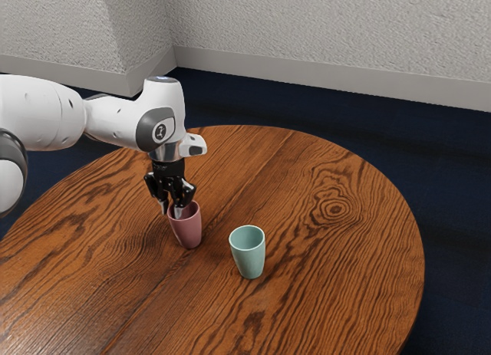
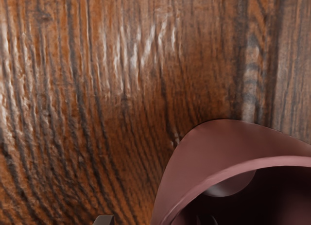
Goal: Place the left cup onto the right cup
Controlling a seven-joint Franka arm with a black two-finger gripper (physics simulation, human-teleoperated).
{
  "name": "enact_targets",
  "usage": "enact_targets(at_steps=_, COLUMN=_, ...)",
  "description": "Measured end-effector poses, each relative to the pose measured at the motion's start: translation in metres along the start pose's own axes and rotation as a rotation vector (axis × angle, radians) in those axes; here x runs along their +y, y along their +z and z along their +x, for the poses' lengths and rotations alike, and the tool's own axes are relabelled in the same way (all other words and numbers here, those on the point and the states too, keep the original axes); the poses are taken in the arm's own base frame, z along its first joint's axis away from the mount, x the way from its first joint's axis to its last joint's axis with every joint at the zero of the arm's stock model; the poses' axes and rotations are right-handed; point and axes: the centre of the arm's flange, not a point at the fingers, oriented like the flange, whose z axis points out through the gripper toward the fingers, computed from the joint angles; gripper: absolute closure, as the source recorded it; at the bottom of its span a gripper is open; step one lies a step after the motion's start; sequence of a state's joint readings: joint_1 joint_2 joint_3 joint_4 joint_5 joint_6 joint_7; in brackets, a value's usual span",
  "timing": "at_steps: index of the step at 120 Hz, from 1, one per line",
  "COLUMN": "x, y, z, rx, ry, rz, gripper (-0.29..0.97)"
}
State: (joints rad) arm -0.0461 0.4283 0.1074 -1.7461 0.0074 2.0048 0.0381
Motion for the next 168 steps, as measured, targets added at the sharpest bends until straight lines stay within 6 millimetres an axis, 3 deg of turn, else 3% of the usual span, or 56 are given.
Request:
enact_targets(at_steps=112, x=-0.0001, y=0.0003, z=0.0001, rx=0.0, ry=-0.002, rz=0.002, gripper=0.75)
enact_targets(at_steps=168, x=0.0022, y=-0.0062, z=-0.0007, rx=0.011, ry=-0.001, rz=0.007, gripper=0.78)
